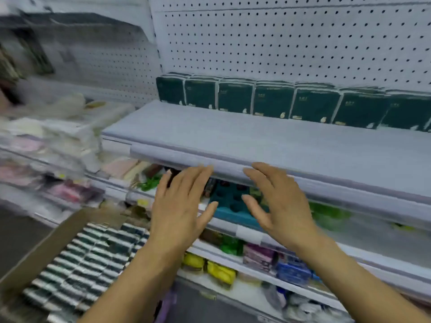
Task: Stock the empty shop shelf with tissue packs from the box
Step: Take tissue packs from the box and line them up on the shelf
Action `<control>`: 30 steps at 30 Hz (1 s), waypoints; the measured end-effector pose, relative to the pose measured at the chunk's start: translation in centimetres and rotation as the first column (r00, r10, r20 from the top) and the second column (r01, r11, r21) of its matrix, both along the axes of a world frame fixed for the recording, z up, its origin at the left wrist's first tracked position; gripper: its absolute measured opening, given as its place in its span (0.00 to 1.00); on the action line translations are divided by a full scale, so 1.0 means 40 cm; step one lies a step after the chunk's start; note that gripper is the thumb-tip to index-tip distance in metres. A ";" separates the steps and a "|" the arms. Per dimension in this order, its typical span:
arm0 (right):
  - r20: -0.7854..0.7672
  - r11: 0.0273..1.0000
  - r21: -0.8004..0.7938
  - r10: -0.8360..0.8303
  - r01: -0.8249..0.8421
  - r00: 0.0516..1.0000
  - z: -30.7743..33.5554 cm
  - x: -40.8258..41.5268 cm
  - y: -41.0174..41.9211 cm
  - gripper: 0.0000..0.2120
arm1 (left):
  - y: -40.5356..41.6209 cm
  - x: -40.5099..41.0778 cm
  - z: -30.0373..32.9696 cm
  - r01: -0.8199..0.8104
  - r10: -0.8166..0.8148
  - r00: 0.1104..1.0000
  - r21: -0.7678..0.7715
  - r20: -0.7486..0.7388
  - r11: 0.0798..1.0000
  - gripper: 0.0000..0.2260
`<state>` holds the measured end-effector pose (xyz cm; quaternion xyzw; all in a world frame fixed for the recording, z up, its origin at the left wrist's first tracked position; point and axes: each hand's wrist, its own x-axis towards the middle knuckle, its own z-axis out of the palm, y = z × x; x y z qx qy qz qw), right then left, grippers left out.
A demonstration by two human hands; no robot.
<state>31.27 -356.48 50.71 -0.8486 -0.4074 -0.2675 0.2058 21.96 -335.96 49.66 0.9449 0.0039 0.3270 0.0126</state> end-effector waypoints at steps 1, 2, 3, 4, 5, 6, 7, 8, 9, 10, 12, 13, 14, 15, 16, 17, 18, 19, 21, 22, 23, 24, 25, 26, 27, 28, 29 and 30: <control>-0.018 1.000 -0.014 0.028 -0.028 0.999 -0.015 -0.018 0.042 0.23 | 0.038 -0.030 -0.020 -0.028 0.028 0.999 -0.002 -0.033 1.000 0.30; -0.035 0.998 -0.032 0.049 -0.050 0.998 -0.031 -0.035 0.085 0.23 | 0.076 -0.058 -0.039 -0.060 0.060 0.996 -0.006 -0.063 0.998 0.30; -0.054 0.996 -0.054 0.064 -0.067 0.997 -0.048 -0.051 0.129 0.23 | 0.115 -0.084 -0.054 -0.095 0.094 0.991 -0.013 -0.091 0.995 0.30; -0.073 0.994 -0.075 0.073 -0.079 0.995 -0.066 -0.066 0.174 0.24 | 0.155 -0.110 -0.069 -0.130 0.127 0.985 -0.021 -0.118 0.991 0.31; -0.098 0.991 -0.097 0.078 -0.087 0.992 -0.086 -0.081 0.220 0.23 | 0.196 -0.134 -0.086 -0.163 0.157 0.977 -0.029 -0.147 0.986 0.31; -0.127 0.989 -0.117 0.081 -0.096 0.989 -0.108 -0.095 0.267 0.23 | 0.239 -0.158 -0.104 -0.192 0.183 0.967 -0.035 -0.179 0.981 0.31; -0.166 0.985 -0.134 0.084 -0.107 0.983 -0.132 -0.111 0.315 0.24 | 0.286 -0.183 -0.126 -0.223 0.209 0.953 -0.040 -0.218 0.974 0.32; -0.210 0.982 -0.146 0.089 -0.122 0.974 -0.157 -0.126 0.363 0.24 | 0.338 -0.210 -0.151 -0.256 0.236 0.937 -0.046 -0.259 0.966 0.33; -0.258 0.978 -0.155 0.094 -0.137 0.961 -0.184 -0.141 0.410 0.25 | 0.395 -0.236 -0.179 -0.287 0.259 0.918 -0.052 -0.301 0.956 0.33; -0.311 0.974 -0.167 0.096 -0.154 0.946 -0.212 -0.159 0.456 0.26 | 0.455 -0.265 -0.208 -0.315 0.277 0.899 -0.061 -0.340 0.947 0.34; -0.414 0.964 -0.197 0.084 -0.180 0.907 -0.271 -0.196 0.545 0.27 | 0.578 -0.325 -0.274 -0.365 0.295 0.857 -0.092 -0.422 0.927 0.35; -0.454 0.957 -0.221 0.070 -0.188 0.888 -0.301 -0.213 0.587 0.27 | 0.635 -0.353 -0.304 -0.382 0.295 0.835 -0.103 -0.464 0.918 0.35; -0.483 0.949 -0.248 0.054 -0.196 0.874 -0.329 -0.231 0.627 0.27 | 0.688 -0.379 -0.337 -0.398 0.288 0.809 -0.116 -0.512 0.910 0.35; -0.509 0.938 -0.280 0.036 -0.205 0.860 -0.357 -0.248 0.664 0.27 | 0.735 -0.400 -0.368 -0.415 0.277 0.780 -0.132 -0.562 0.900 0.35; -0.537 0.924 -0.314 0.015 -0.216 0.843 -0.385 -0.263 0.701 0.26 | 0.780 -0.420 -0.402 -0.433 0.258 0.745 -0.152 -0.615 0.889 0.35; -0.569 0.909 -0.349 -0.010 -0.230 0.822 -0.414 -0.278 0.733 0.26 | 0.819 -0.436 -0.437 -0.449 0.240 0.714 -0.168 -0.658 0.877 0.35; -0.597 0.892 -0.380 -0.033 -0.246 0.801 -0.442 -0.292 0.762 0.26 | 0.853 -0.449 -0.471 -0.458 0.220 0.686 -0.176 -0.694 0.871 0.35; -0.622 0.874 -0.408 -0.055 -0.264 0.781 -0.470 -0.304 0.788 0.25 | 0.881 -0.461 -0.502 -0.459 0.195 0.654 -0.178 -0.731 0.870 0.35; -0.659 0.837 -0.459 -0.095 -0.299 0.746 -0.522 -0.324 0.831 0.25 | 0.924 -0.481 -0.558 -0.460 0.131 0.592 -0.201 -0.796 0.865 0.33; -0.672 0.822 -0.477 -0.112 -0.312 0.732 -0.546 -0.330 0.849 0.25 | 0.942 -0.489 -0.587 -0.469 0.091 0.555 -0.221 -0.827 0.855 0.32; -0.685 0.808 -0.491 -0.127 -0.326 0.717 -0.568 -0.330 0.867 0.25 | 0.959 -0.496 -0.619 -0.478 0.039 0.509 -0.244 -0.860 0.844 0.31; -0.696 0.794 -0.504 -0.139 -0.341 0.704 -0.586 -0.326 0.887 0.25 | 0.972 -0.502 -0.648 -0.488 -0.022 0.471 -0.281 -0.882 0.826 0.30; -0.705 0.781 -0.514 -0.148 -0.355 0.694 -0.605 -0.316 0.909 0.25 | 0.989 -0.506 -0.681 -0.508 -0.098 0.438 -0.335 -0.894 0.793 0.29; -0.712 0.772 -0.519 -0.154 -0.366 0.686 -0.625 -0.300 0.933 0.25 | 1.006 -0.508 -0.711 -0.547 -0.195 0.402 -0.405 -0.895 0.732 0.29; -0.715 0.764 -0.525 -0.156 -0.375 0.682 -0.645 -0.282 0.958 0.25 | 1.020 -0.508 -0.731 -0.608 -0.297 0.368 -0.470 -0.881 0.640 0.30; -0.713 0.754 -0.533 -0.157 -0.383 0.683 -0.665 -0.263 0.982 0.24 | 1.036 -0.507 -0.755 -0.674 -0.385 0.345 -0.511 -0.856 0.533 0.33; -0.707 0.743 -0.546 -0.160 -0.387 0.689 -0.684 -0.243 1.006 0.24 | 1.051 -0.503 -0.775 -0.725 -0.458 0.318 -0.524 -0.830 0.446 0.39; -0.699 0.730 -0.562 -0.167 -0.389 0.696 -0.701 -0.225 1.028 0.24 | 1.063 -0.499 -0.792 -0.752 -0.521 0.269 -0.515 -0.810 0.412 0.45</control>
